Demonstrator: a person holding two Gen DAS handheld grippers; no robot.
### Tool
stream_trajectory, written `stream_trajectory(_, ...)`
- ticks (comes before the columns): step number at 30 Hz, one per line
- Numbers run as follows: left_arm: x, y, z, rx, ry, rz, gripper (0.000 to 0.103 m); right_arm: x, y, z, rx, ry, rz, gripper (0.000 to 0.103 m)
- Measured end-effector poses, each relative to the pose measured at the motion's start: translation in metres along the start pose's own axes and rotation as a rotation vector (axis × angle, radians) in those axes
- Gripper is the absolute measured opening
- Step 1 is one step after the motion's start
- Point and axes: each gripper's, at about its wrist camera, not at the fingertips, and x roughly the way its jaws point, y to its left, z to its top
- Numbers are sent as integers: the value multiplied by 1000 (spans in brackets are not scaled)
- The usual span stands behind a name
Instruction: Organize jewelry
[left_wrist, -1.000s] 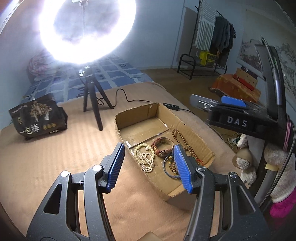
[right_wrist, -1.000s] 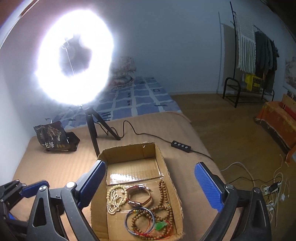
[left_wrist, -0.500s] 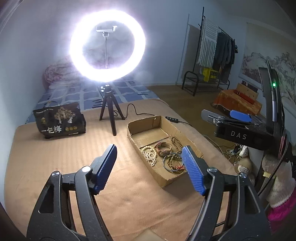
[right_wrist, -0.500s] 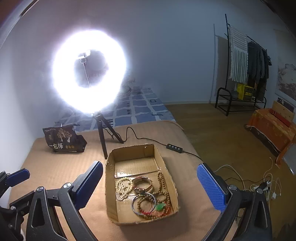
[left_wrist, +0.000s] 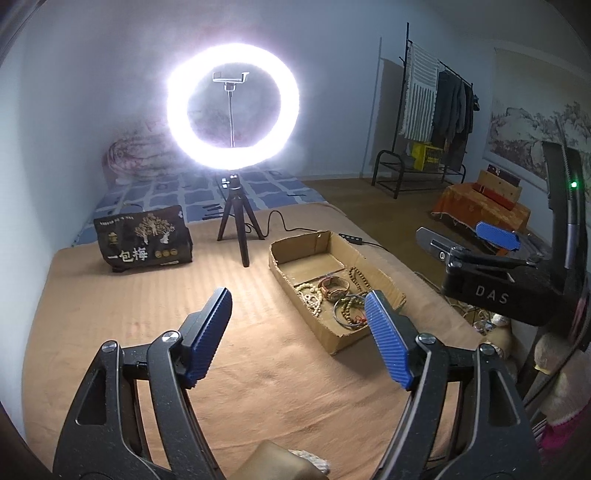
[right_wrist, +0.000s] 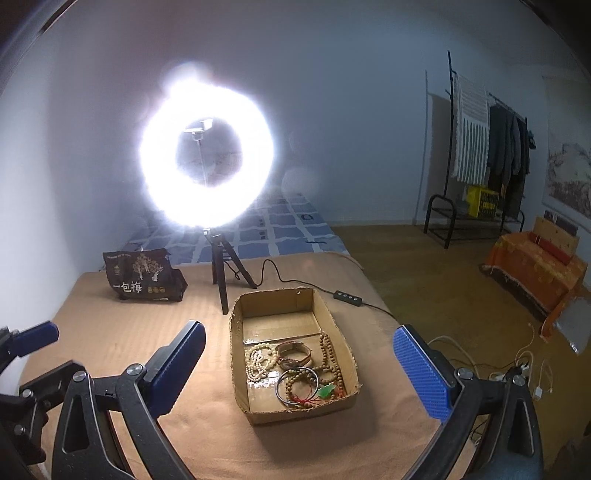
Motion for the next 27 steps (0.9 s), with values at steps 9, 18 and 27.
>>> stream_trajectory(9,-9,-3,-4,11,-37,37,103,-9,6,-5,-5,-26,7,103)
stream_trajectory(18,-7,4,-2,-38,-32,74,103,-5,-3,-8,12,-8,-16,103)
stream_trajectory(27,-6,4,-5,-33,-27,92,103,-4,-9,-10,34,-2,-21,103)
